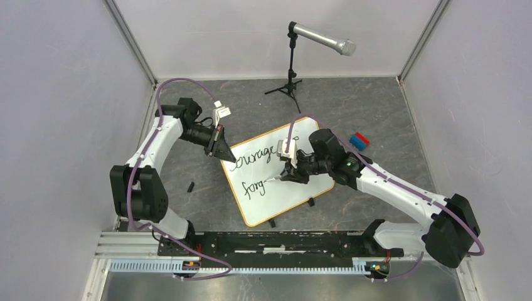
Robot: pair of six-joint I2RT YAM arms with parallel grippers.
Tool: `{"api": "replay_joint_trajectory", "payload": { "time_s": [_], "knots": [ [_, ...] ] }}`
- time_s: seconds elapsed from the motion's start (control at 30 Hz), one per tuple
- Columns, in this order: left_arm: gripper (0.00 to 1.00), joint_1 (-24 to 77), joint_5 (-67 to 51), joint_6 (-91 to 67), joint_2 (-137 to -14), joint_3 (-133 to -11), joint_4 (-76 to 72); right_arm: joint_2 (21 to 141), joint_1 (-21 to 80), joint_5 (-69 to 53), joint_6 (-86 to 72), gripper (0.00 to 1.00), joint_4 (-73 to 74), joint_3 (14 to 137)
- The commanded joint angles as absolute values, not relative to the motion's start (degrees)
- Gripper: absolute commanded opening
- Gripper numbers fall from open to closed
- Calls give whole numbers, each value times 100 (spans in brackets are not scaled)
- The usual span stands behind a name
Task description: Write a sentence on the whiteboard
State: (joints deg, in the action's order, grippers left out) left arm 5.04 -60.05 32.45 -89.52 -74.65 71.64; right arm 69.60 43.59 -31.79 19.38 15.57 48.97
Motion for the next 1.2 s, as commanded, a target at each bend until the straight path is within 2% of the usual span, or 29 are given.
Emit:
{"api": "replay_joint_trajectory", "payload": {
  "time_s": [0.0, 0.73, 1.17],
  "knots": [
    [2, 473, -5579, 3335, -8813, -7612, 7169, 6891, 4166, -3034, 2077, 0, 1548, 5058],
    [2, 475, -5577, 3335, -8801, -7616, 7177, 6876, 4316, -3265, 2051, 0, 1536, 4570],
    [2, 478, -5590, 3314, -8773, -7629, 7178, 6675, 4293, -3189, 2156, 0, 1941, 5278]
  ]
}}
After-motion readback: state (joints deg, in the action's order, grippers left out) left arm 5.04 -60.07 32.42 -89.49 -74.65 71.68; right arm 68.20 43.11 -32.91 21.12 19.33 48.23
